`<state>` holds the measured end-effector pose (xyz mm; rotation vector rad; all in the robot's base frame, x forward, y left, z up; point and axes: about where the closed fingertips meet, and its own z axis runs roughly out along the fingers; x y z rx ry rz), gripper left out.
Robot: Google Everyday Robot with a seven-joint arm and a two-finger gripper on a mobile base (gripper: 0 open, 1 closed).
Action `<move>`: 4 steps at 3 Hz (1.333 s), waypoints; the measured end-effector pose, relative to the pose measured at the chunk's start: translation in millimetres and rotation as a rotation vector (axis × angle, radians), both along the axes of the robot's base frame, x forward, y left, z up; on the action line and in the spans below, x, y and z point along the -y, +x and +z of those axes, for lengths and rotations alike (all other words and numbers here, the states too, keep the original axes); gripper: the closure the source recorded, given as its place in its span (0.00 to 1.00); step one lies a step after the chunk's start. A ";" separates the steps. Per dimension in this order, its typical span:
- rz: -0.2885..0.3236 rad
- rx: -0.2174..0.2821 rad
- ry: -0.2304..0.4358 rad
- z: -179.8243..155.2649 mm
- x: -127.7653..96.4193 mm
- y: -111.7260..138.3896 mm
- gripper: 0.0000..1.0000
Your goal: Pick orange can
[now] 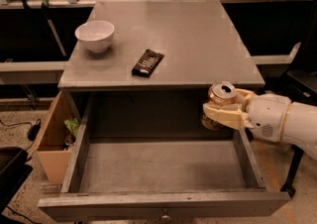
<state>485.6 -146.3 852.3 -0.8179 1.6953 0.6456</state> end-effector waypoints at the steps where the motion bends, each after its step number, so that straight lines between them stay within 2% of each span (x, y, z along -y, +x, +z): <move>1: 0.009 -0.022 -0.023 -14.4 -15.9 3.3 1.00; 2: 0.048 -0.078 -0.038 -59.3 -52.9 4.8 1.00; 3: 0.146 -0.073 -0.026 -94.9 -95.4 8.1 1.00; 4: 0.296 -0.018 -0.015 -123.2 -126.8 14.3 1.00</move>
Offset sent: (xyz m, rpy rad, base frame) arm 0.0045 0.0965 -0.1230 -0.0558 0.1609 0.0903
